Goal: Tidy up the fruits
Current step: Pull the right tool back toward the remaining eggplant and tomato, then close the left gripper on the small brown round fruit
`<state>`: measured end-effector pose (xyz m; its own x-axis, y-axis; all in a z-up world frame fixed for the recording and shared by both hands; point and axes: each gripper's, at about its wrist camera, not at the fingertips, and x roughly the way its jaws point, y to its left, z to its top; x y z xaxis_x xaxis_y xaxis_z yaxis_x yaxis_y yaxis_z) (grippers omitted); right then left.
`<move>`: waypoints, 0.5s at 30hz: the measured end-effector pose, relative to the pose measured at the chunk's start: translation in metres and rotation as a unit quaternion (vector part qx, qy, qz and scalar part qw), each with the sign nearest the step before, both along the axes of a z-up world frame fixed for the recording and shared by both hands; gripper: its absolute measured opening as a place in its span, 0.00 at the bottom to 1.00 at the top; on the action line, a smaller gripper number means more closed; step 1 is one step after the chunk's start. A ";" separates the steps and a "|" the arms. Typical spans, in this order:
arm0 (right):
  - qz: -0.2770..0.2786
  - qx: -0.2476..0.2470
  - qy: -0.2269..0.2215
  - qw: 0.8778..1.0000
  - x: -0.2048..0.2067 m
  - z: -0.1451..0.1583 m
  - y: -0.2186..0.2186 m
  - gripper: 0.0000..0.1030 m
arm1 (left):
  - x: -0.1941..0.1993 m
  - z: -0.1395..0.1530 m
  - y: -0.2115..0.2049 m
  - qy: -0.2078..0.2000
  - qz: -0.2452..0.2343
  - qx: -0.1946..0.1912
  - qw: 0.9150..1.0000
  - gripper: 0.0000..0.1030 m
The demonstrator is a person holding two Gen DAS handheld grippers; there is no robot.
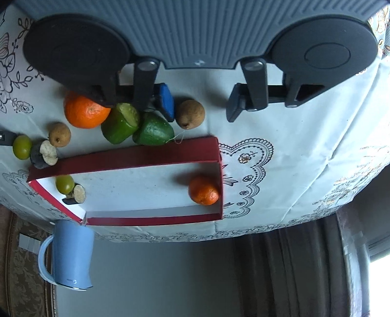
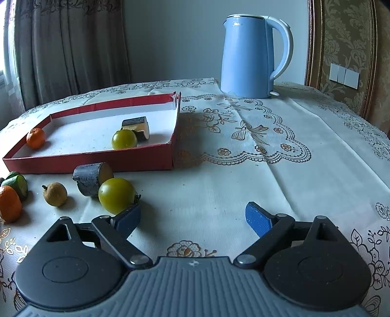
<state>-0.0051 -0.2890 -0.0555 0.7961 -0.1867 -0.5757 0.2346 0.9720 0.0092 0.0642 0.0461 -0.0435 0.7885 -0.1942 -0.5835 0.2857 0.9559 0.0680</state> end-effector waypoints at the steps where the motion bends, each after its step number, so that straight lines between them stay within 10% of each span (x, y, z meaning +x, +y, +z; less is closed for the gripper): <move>1: 0.000 -0.001 0.001 1.000 0.000 0.000 0.000 0.91 | -0.001 0.000 0.000 0.000 -0.006 -0.002 1.000 0.32; 15: 0.000 -0.004 0.003 1.000 0.001 -0.001 0.001 0.92 | -0.006 -0.002 -0.004 -0.011 -0.007 -0.001 1.000 0.23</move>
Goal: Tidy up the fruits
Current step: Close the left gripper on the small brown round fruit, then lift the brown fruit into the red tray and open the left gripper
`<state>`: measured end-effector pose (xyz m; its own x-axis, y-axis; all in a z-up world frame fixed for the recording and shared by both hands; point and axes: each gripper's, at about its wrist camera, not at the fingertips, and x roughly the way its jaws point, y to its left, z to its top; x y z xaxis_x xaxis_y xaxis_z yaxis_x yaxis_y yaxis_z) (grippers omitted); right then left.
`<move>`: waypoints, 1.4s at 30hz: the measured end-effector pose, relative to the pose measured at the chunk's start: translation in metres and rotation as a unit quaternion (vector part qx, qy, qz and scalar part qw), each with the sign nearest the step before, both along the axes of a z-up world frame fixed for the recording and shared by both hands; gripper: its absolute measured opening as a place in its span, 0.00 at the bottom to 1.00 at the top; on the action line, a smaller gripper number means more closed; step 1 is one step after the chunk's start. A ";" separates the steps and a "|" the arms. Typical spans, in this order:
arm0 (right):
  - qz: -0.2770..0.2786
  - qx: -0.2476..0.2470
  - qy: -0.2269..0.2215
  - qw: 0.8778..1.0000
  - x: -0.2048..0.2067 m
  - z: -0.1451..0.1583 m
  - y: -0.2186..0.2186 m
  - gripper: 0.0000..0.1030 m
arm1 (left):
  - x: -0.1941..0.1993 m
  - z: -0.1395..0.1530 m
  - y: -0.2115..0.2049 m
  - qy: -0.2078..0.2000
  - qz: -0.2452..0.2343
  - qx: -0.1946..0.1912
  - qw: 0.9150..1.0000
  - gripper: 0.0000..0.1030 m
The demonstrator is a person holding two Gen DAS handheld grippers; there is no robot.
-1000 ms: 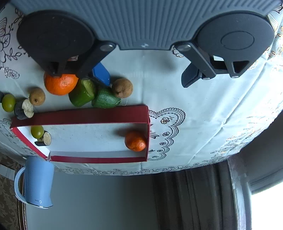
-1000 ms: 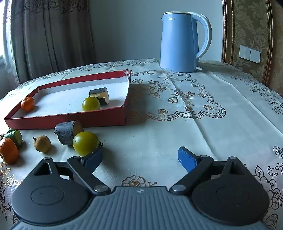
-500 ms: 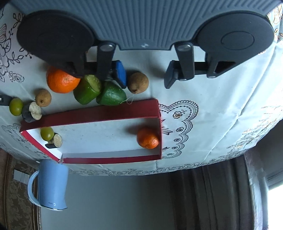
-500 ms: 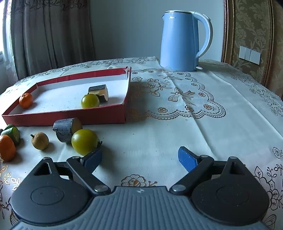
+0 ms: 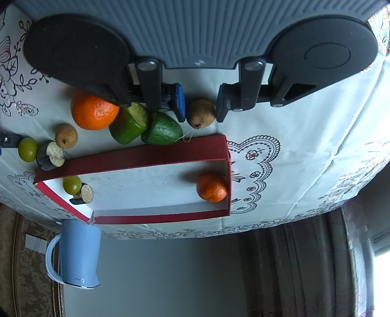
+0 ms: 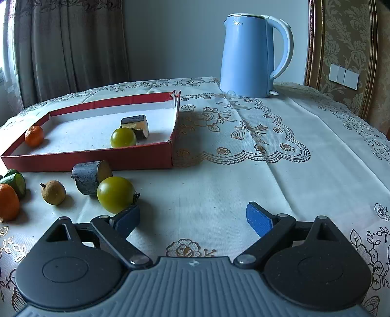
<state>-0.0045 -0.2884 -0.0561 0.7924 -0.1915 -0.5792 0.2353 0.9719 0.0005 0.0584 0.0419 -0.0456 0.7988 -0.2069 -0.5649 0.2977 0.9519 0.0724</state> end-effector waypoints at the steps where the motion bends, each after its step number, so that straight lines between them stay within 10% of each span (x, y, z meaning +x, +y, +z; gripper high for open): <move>1: 0.000 0.000 0.000 1.000 0.000 0.000 0.000 0.92 | 0.000 0.001 0.000 0.001 0.003 0.000 1.000 0.23; 42: -0.011 0.022 -0.012 1.000 -0.003 0.000 -0.008 0.93 | 0.068 0.034 -0.033 0.013 0.045 -0.032 0.998 0.23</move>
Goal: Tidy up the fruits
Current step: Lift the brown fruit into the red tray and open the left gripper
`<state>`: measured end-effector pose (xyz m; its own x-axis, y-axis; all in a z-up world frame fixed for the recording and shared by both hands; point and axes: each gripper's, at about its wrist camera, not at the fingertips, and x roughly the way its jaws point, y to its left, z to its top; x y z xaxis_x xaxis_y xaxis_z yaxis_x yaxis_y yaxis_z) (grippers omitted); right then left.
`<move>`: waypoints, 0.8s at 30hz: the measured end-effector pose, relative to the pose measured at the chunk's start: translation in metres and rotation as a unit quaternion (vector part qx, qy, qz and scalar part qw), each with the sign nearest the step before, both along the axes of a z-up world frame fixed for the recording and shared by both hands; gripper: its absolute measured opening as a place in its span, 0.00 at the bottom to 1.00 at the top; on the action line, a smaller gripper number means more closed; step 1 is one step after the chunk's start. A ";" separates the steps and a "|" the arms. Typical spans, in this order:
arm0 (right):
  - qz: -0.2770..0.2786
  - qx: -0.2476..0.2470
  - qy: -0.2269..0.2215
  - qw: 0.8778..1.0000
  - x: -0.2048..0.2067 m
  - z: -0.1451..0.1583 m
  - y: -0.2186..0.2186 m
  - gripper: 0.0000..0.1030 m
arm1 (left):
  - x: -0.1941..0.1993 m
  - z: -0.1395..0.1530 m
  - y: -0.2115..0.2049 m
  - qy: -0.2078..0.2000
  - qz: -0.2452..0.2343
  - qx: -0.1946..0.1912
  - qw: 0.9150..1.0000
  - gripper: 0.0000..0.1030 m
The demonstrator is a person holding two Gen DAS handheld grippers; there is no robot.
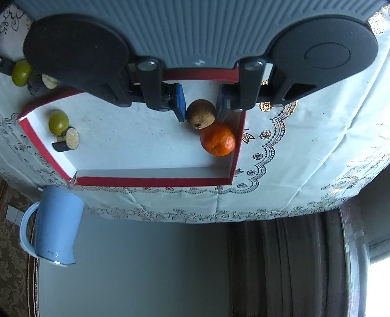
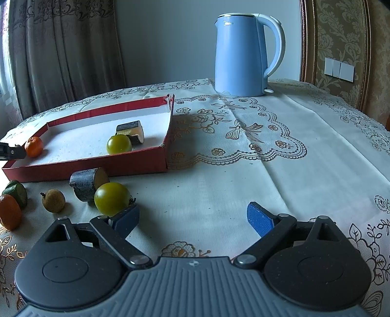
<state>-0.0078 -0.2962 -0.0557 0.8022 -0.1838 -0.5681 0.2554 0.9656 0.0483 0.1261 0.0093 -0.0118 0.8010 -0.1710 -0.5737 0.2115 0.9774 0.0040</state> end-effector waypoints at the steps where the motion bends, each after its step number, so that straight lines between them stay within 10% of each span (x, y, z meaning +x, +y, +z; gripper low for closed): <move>1: 0.000 0.000 0.000 1.000 0.000 0.000 0.000 0.93 | 0.003 -0.002 -0.001 0.005 0.002 0.002 1.000 0.23; 20: 0.001 -0.006 0.004 1.000 0.001 -0.001 0.001 0.94 | 0.016 -0.021 -0.009 0.015 0.011 0.033 0.999 0.23; 24: 0.001 -0.008 0.006 1.000 0.002 -0.001 0.001 0.94 | 0.008 -0.015 -0.005 0.000 0.013 0.027 1.000 0.47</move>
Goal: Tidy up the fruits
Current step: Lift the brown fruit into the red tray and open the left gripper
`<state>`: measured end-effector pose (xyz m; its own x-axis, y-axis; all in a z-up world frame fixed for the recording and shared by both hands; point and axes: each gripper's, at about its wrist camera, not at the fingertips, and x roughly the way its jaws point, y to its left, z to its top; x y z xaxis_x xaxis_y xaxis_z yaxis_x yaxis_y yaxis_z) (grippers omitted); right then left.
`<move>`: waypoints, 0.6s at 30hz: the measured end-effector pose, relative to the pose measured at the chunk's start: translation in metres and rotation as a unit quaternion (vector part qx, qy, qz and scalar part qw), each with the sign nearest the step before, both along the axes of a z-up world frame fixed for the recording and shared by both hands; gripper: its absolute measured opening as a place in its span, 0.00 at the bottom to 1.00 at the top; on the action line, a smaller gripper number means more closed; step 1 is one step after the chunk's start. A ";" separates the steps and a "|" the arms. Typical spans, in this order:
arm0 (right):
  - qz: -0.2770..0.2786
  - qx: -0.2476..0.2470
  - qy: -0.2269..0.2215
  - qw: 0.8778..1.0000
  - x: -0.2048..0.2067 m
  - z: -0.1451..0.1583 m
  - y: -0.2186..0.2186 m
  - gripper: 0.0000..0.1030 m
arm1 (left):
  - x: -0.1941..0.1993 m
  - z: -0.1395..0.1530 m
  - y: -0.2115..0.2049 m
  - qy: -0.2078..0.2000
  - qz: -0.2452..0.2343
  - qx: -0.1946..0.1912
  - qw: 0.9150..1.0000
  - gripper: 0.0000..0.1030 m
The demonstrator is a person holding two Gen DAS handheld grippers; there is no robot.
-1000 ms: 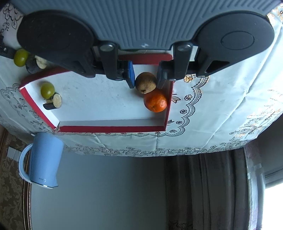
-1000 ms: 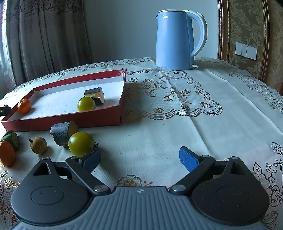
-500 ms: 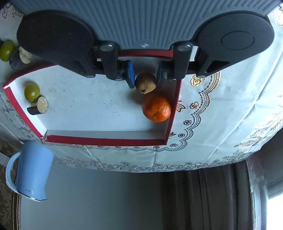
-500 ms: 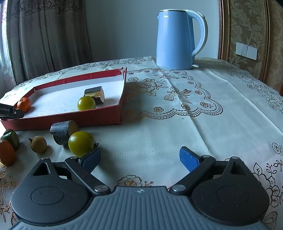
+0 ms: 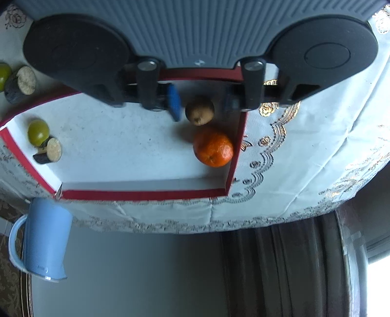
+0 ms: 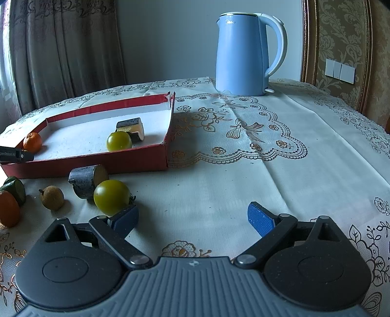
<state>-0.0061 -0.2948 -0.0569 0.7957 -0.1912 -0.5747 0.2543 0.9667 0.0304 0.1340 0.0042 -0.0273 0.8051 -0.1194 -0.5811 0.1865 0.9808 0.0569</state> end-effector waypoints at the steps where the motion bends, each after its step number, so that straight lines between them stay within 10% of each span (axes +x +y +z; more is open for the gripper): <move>1: 0.000 -0.002 0.001 1.000 0.000 0.000 0.000 0.94 | -0.004 0.003 0.001 -0.006 0.001 -0.002 1.000 0.52; 11: -0.001 -0.010 0.006 1.000 0.002 -0.001 0.004 0.94 | -0.084 0.026 0.027 -0.091 0.021 -0.003 0.996 0.78; 18: 0.000 -0.009 0.006 1.000 0.002 -0.001 0.003 0.95 | -0.119 0.000 0.039 -0.026 0.005 -0.047 0.999 0.80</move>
<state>-0.0042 -0.2914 -0.0580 0.7891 -0.2012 -0.5803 0.2540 0.9672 0.0100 0.0152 0.0431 -0.0268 0.8348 -0.1639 -0.5256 0.1766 0.9839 -0.0264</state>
